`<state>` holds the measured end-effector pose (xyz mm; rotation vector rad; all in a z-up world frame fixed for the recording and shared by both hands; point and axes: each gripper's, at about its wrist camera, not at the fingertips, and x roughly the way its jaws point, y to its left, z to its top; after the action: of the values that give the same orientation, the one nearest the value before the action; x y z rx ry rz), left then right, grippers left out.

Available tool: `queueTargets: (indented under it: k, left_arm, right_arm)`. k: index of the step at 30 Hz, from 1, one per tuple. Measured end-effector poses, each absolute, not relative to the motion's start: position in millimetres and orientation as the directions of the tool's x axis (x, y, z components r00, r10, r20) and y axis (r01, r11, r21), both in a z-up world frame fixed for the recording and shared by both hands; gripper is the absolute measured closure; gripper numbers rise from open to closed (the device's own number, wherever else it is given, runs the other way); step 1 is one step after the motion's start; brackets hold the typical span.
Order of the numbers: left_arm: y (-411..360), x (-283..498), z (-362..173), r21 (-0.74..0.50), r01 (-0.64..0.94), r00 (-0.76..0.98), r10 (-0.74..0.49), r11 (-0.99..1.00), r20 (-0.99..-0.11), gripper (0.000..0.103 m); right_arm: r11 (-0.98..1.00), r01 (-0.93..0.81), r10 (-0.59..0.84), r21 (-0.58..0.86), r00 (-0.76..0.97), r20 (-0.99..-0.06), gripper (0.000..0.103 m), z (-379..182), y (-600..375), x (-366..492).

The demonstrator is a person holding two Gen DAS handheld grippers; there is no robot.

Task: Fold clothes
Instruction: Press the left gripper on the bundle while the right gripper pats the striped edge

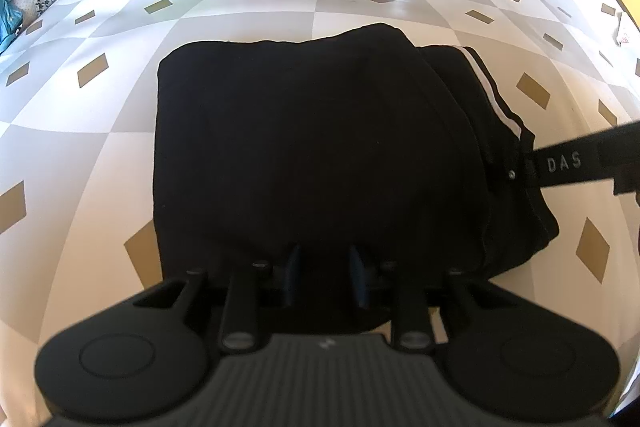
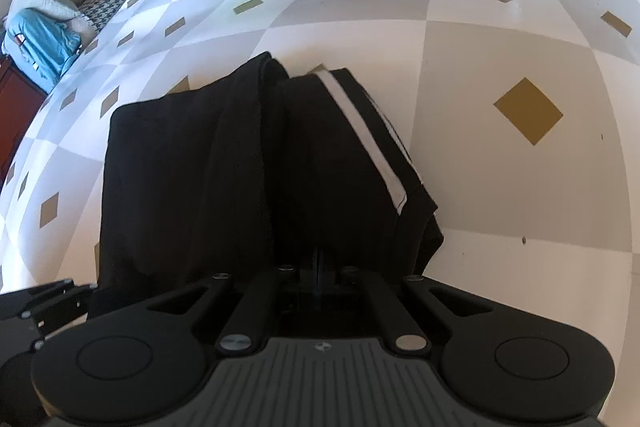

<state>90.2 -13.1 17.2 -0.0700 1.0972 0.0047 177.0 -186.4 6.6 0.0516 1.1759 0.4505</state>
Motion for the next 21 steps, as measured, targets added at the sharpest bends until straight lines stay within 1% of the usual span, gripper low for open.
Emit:
queueTargets:
  k: [21]
  left_arm:
    - [-20, 61, 18, -0.028, 0.004, 0.465, -0.026, 1.0, -0.885, 0.077]
  right_arm:
    - [0.906, -0.333, 0.354, 0.26, 0.262, -0.898, 0.103, 9, -199, 127]
